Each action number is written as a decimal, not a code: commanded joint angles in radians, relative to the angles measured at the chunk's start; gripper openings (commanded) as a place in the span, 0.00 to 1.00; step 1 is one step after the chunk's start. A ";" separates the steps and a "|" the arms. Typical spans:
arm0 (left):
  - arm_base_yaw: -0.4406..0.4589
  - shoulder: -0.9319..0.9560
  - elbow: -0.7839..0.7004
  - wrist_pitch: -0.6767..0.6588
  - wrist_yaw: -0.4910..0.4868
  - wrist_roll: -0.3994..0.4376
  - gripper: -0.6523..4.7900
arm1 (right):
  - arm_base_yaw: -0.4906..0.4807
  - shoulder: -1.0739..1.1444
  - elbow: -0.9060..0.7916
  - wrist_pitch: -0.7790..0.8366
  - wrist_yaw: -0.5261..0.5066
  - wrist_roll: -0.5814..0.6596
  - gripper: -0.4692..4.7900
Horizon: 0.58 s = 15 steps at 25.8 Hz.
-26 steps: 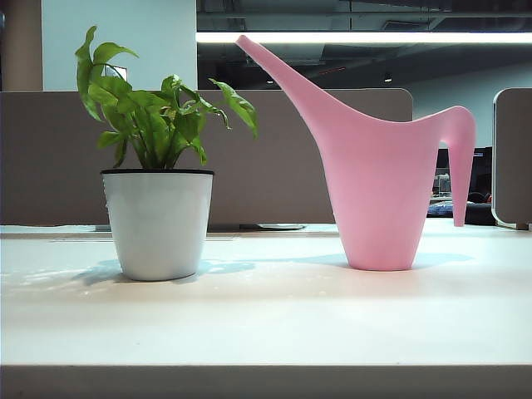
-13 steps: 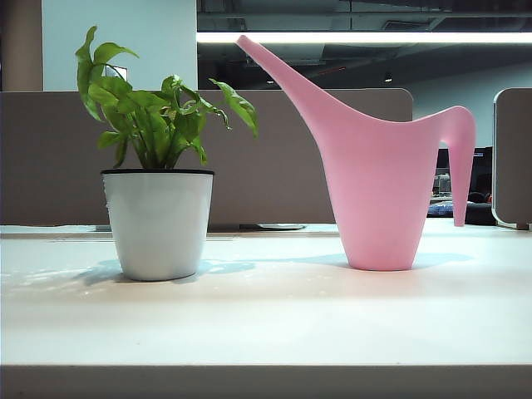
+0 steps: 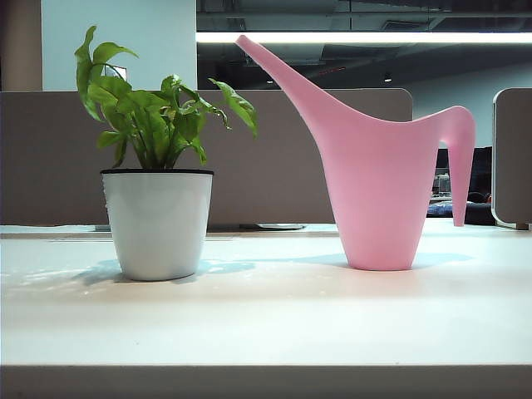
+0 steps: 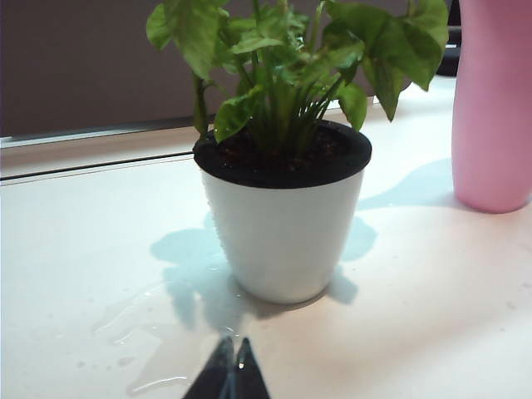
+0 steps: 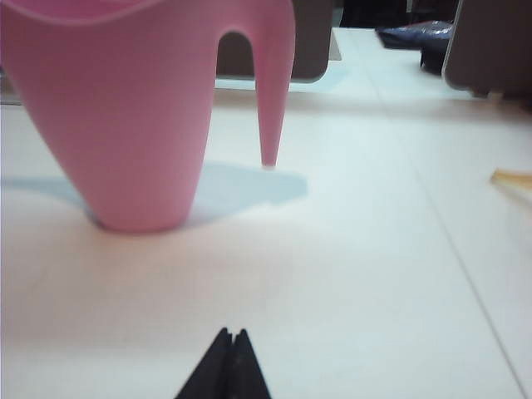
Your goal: Pick up the watering can from the table, water the potted plant, and put the can back.
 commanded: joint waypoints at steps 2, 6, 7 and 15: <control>0.002 0.000 0.003 0.019 -0.029 0.023 0.11 | 0.000 -0.002 -0.005 0.007 -0.033 -0.061 0.09; 0.002 0.000 0.004 -0.007 -0.121 0.026 0.11 | 0.000 -0.002 -0.005 -0.006 -0.039 -0.045 0.09; 0.002 0.000 0.004 -0.007 -0.125 0.026 0.11 | 0.000 -0.002 -0.005 -0.012 -0.039 -0.045 0.09; 0.001 0.000 0.004 -0.010 -0.124 0.026 0.11 | 0.000 -0.002 -0.005 -0.028 -0.039 -0.045 0.09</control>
